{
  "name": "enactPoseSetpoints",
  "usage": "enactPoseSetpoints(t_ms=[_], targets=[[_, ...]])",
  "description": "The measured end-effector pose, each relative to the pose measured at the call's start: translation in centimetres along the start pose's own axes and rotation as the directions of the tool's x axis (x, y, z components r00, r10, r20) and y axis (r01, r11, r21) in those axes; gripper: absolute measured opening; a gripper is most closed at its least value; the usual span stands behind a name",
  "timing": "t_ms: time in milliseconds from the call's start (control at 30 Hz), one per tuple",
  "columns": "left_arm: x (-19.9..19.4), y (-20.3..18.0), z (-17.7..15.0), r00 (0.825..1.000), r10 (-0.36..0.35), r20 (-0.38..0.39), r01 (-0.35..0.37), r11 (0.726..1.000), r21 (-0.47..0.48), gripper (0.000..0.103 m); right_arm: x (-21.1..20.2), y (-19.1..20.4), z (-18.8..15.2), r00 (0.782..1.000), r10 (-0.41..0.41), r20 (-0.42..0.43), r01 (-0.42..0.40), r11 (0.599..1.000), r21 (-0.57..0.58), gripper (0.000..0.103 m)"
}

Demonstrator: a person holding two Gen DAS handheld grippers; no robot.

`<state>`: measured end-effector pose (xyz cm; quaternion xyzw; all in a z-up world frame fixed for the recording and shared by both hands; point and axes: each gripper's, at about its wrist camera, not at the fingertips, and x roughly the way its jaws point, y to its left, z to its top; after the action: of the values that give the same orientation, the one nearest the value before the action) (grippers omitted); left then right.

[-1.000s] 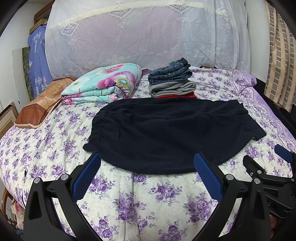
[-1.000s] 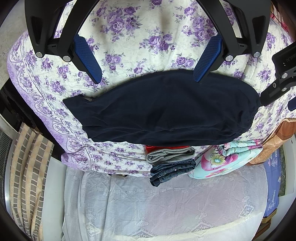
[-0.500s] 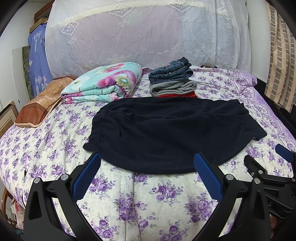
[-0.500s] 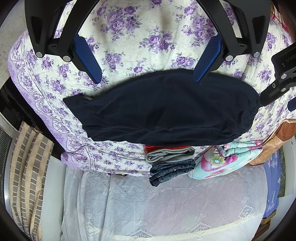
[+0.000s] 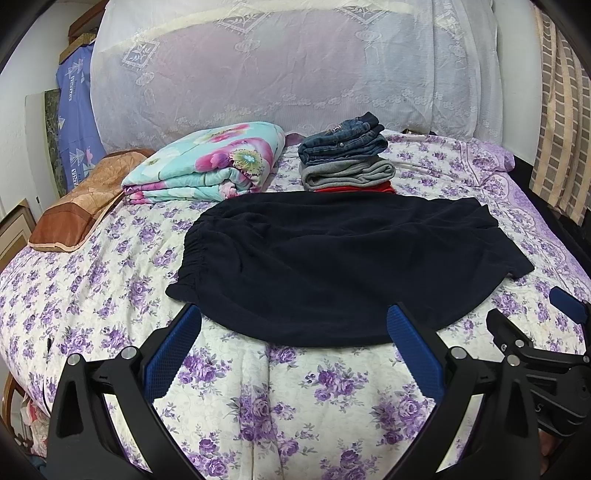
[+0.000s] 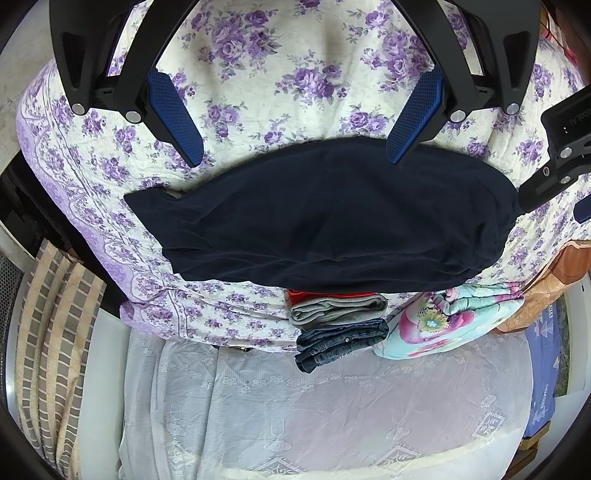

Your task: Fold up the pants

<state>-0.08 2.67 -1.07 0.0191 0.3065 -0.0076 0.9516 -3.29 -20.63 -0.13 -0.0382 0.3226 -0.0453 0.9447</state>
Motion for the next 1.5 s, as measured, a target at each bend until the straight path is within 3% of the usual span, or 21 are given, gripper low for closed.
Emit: enactPoseSetpoints(t_ms=[267,367,467,567,667,800,867,967,1033,1067,1100,1133,1200,1333,1433,1500], targets=[[1.0,-0.2,-0.5,1.0,0.003,-0.015,-0.003,1.0,0.001,0.098,0.4,0.2,0.3,1.0,0.004,-0.006,-0.004,1.0,-0.002,0.1],[2.0,-0.8,-0.8,0.997,-0.031,-0.065,0.032,0.999,0.01,0.098,1.0,-0.4,-0.2,1.0,0.001,-0.025,-0.001,1.0,0.005,0.1],[5.0,-1.1,-2.4,0.974,-0.119,-0.195,0.114,0.993,-0.034,0.098,2.5,-1.3,-0.9,0.997,-0.009,-0.072,0.011,1.0,0.021,0.1],[8.1,0.3,-3.0,0.952,-0.128,-0.277,0.101,0.989,-0.112,0.098,3.4,-2.2,-1.6,0.994,-0.01,-0.108,0.014,0.999,0.044,0.1],[11.9,4.5,-2.6,0.931,-0.159,-0.328,0.067,0.959,-0.276,0.098,3.2,-2.5,-1.8,0.994,-0.013,-0.108,0.019,0.998,0.055,0.1],[16.5,10.0,-2.9,0.894,-0.264,-0.362,0.065,0.876,-0.478,0.098,3.0,-2.8,-1.9,0.994,-0.015,-0.105,0.021,0.998,0.059,0.1],[17.1,11.1,-2.4,0.899,-0.287,-0.331,0.083,0.854,-0.514,0.098,3.0,-3.0,-2.0,0.994,-0.012,-0.108,0.019,0.998,0.063,0.1],[18.8,11.3,-1.5,0.885,-0.305,-0.351,0.087,0.85,-0.52,0.098,3.1,-3.5,-2.1,0.994,-0.011,-0.113,0.02,0.997,0.074,0.1],[20.1,12.1,-0.8,0.887,-0.3,-0.351,0.072,0.84,-0.537,0.096,3.1,-3.8,-2.2,0.993,-0.015,-0.114,0.024,0.996,0.081,0.1],[20.3,12.4,-0.5,0.898,-0.274,-0.345,0.049,0.841,-0.539,0.071,2.9,-4.1,-2.3,0.993,-0.021,-0.112,0.031,0.996,0.085,0.1],[20.3,12.6,-0.2,0.906,-0.243,-0.347,0.026,0.849,-0.529,0.031,2.8,-4.4,-2.3,0.994,-0.026,-0.11,0.036,0.995,0.088,0.1],[20.4,12.9,-0.1,0.902,-0.268,-0.338,0.052,0.846,-0.531,0.023,2.7,-4.8,-2.4,0.994,-0.034,-0.106,0.044,0.994,0.095,0.1],[20.2,14.5,-0.5,0.892,-0.338,-0.302,0.102,0.8,-0.592,0.019,2.6,-5.6,-2.6,0.993,-0.043,-0.105,0.055,0.992,0.112,0.1],[17.9,15.6,-2.1,0.901,-0.355,-0.249,0.125,0.763,-0.634,0.015,3.3,-8.8,-2.3,0.992,-0.037,-0.122,0.057,0.985,0.164,0.1],[15.5,16.5,-3.2,0.921,-0.326,-0.212,0.125,0.765,-0.632,0.014,5.0,-13.0,-1.2,0.987,-0.072,-0.147,0.102,0.973,0.208,0.1],[15.8,16.8,-3.7,0.915,-0.332,-0.228,0.121,0.767,-0.63,0.015,8.3,-17.0,0.0,0.976,-0.067,-0.209,0.123,0.955,0.271,0.1]])
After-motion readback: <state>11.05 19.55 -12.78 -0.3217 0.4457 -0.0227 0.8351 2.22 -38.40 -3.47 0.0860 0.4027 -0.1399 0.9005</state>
